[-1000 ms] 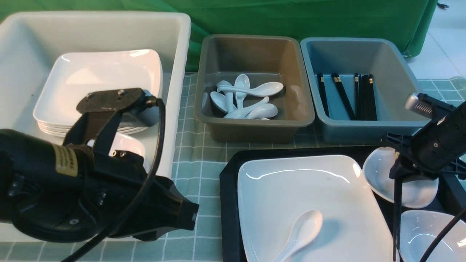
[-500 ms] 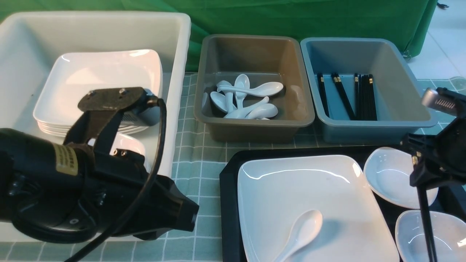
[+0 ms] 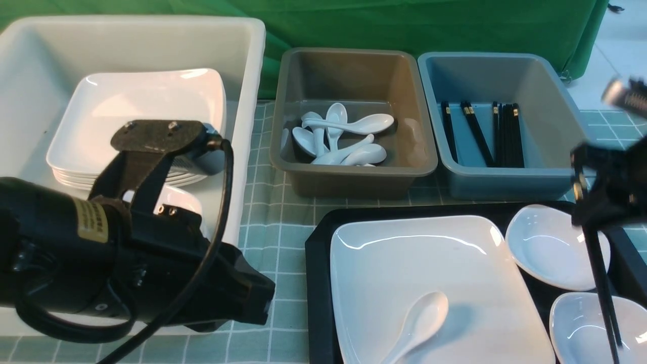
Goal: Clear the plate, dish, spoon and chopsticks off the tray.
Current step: Use the right arm to put the chopsticks into the small storage box on the right
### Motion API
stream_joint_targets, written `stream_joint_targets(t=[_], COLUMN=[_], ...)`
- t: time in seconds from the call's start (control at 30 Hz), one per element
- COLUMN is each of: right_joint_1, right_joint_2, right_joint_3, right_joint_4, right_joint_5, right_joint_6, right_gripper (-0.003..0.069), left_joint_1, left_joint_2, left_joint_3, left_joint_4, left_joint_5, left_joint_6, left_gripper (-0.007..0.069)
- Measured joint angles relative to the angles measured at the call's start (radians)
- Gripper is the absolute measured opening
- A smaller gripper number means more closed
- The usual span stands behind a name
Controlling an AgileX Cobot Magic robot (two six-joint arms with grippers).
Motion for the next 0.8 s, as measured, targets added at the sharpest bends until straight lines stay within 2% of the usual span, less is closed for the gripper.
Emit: stream_joint_targets(t=[0.17,0.37,0.6,0.73,0.8], right_joint_1=[0.000,0.000,-0.007,-0.015,-0.015], right_joint_2=[0.110,0.399,0.727,0.832,0.850], right_joint_3=[-0.218,-0.611,-1.038,-1.123,-1.127], right_joint_4=[0.020,0.057,0.051,0.021,-0.017], right_joint_5=[-0.002,0.036,-0.022,-0.129,-0.154], right_joint_6=[0.002,0.013,0.119,0.141,0.164], right_gripper=[0.0153,0.0153,0.0153,0.0153,0.0200], left_joint_1=[0.000,0.000,0.000,0.000,0.000], left_joint_2=[0.000,0.000,0.000,0.000,0.000], left_joint_3=[0.000,0.000,0.000,0.000,0.000], left_joint_4=[-0.001,-0.023,-0.052,-0.052,-0.052], left_joint_5=[0.000,0.013,0.049,0.052,0.052], left_joint_6=[0.008,0.012,-0.007,-0.014,-0.022], left_gripper=[0.0009,0.0009,0.0009,0.0009,0.0009])
